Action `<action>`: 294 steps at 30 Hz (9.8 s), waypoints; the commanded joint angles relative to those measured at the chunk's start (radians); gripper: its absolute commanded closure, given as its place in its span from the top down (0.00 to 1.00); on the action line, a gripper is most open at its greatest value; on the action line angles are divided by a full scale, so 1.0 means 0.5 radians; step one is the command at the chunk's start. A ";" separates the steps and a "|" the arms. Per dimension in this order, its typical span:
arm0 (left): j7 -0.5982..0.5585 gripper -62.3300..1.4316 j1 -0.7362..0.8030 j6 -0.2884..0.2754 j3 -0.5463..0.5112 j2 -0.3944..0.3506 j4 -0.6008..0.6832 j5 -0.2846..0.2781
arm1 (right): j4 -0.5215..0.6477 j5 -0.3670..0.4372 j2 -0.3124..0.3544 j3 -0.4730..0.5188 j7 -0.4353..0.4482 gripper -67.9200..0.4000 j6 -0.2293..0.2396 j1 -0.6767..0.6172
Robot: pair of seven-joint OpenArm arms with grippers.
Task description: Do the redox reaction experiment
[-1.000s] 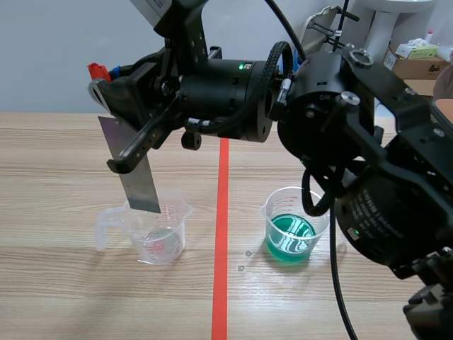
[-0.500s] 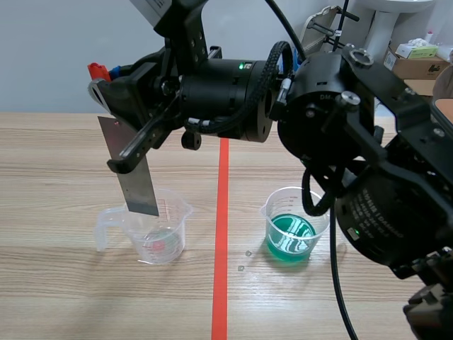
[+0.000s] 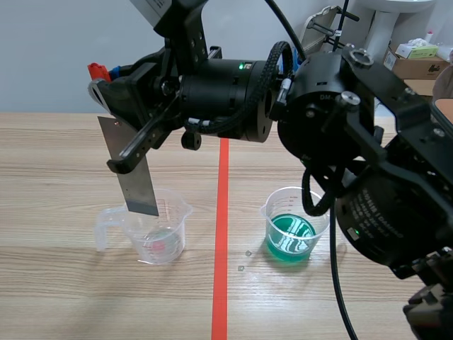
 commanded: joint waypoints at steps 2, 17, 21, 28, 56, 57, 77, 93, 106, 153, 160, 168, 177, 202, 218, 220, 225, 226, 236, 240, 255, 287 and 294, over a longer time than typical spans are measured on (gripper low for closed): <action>-0.042 1.00 0.002 -0.002 -0.004 0.005 0.025 -0.013 | 0.030 0.027 -0.006 0.002 0.029 0.02 -0.001 0.039; -0.041 1.00 0.002 -0.002 -0.004 0.005 0.025 0.002 | 0.030 0.027 -0.006 0.002 0.029 0.02 -0.001 0.039; -0.041 1.00 0.002 -0.002 -0.004 0.005 0.025 0.002 | 0.030 0.027 -0.006 0.002 0.029 0.02 -0.001 0.039; -0.041 1.00 0.002 -0.002 -0.004 0.005 0.025 0.002 | 0.030 0.027 -0.006 0.002 0.029 0.02 -0.001 0.039; -0.043 1.00 0.002 -0.002 -0.004 0.005 0.025 0.002 | 0.030 0.027 -0.006 0.002 0.029 0.02 -0.001 0.039; -0.043 1.00 0.002 -0.002 -0.004 0.005 0.025 0.002 | 0.030 0.027 -0.006 0.002 0.029 0.02 -0.001 0.039; -0.125 1.00 0.002 -0.002 -0.004 0.005 0.025 0.003 | 0.028 0.027 -0.006 0.002 0.029 0.02 -0.001 0.034; -0.124 1.00 0.002 -0.002 -0.004 0.005 0.025 0.008 | -0.021 -0.004 -0.006 0.002 0.060 0.02 -0.001 0.034; -0.124 1.00 0.002 -0.002 -0.004 0.005 0.025 0.024 | -0.341 -0.181 -0.007 0.002 0.362 0.02 -0.001 0.034; -0.124 1.00 0.002 -0.002 -0.004 0.005 0.025 0.024 | -0.749 -0.950 -0.013 -0.063 1.228 0.02 -0.107 0.039; -0.124 1.00 0.002 -0.002 -0.004 0.005 0.025 0.024 | -0.832 -0.968 -0.012 -0.063 1.275 0.02 -0.107 0.039; -0.124 1.00 0.002 -0.002 -0.004 0.005 0.025 0.024 | -0.832 -0.968 -0.012 -0.063 1.334 0.02 -0.107 0.039; -0.124 1.00 0.002 -0.002 -0.004 0.005 0.025 0.024 | -0.832 -0.968 -0.012 -0.063 1.334 0.02 -0.107 0.039; -0.124 1.00 0.002 -0.002 -0.004 0.005 0.025 0.024 | -0.832 -1.050 -0.011 -0.063 1.324 1.00 -0.029 0.034; -0.124 1.00 0.002 -0.002 -0.004 0.005 0.025 0.024 | -0.832 -1.050 -0.012 -0.063 1.325 1.00 -0.029 0.034; -0.124 1.00 0.002 -0.002 -0.004 0.005 0.025 0.024 | -0.832 -1.050 -0.012 -0.063 1.325 1.00 -0.029 0.034; -0.124 1.00 0.002 -0.002 -0.004 0.005 0.025 0.024 | -0.832 -1.050 -0.012 -0.063 1.325 1.00 -0.029 0.034; -0.124 1.00 0.002 -0.002 -0.004 0.005 0.025 0.024 | -0.832 -1.050 -0.012 -0.063 1.325 1.00 -0.029 0.034; -0.124 1.00 0.002 -0.002 -0.004 0.005 0.025 0.024 | -0.832 -1.050 -0.012 -0.063 1.325 1.00 -0.029 0.034; -0.124 1.00 0.002 -0.002 -0.004 0.005 0.025 0.024 | -0.832 -1.050 -0.012 -0.063 1.325 1.00 -0.029 0.034; -0.124 1.00 0.002 -0.002 -0.004 0.005 0.025 0.024 | -0.832 -1.050 -0.012 -0.063 1.325 1.00 -0.030 0.034; -0.093 1.00 0.002 -0.002 -0.004 0.005 0.025 0.024 | -0.832 -1.050 -0.012 -0.063 1.325 1.00 -0.030 0.034; -0.093 1.00 0.002 -0.002 -0.004 0.005 0.025 0.024 | -0.832 -1.050 -0.012 -0.063 1.325 1.00 -0.030 0.034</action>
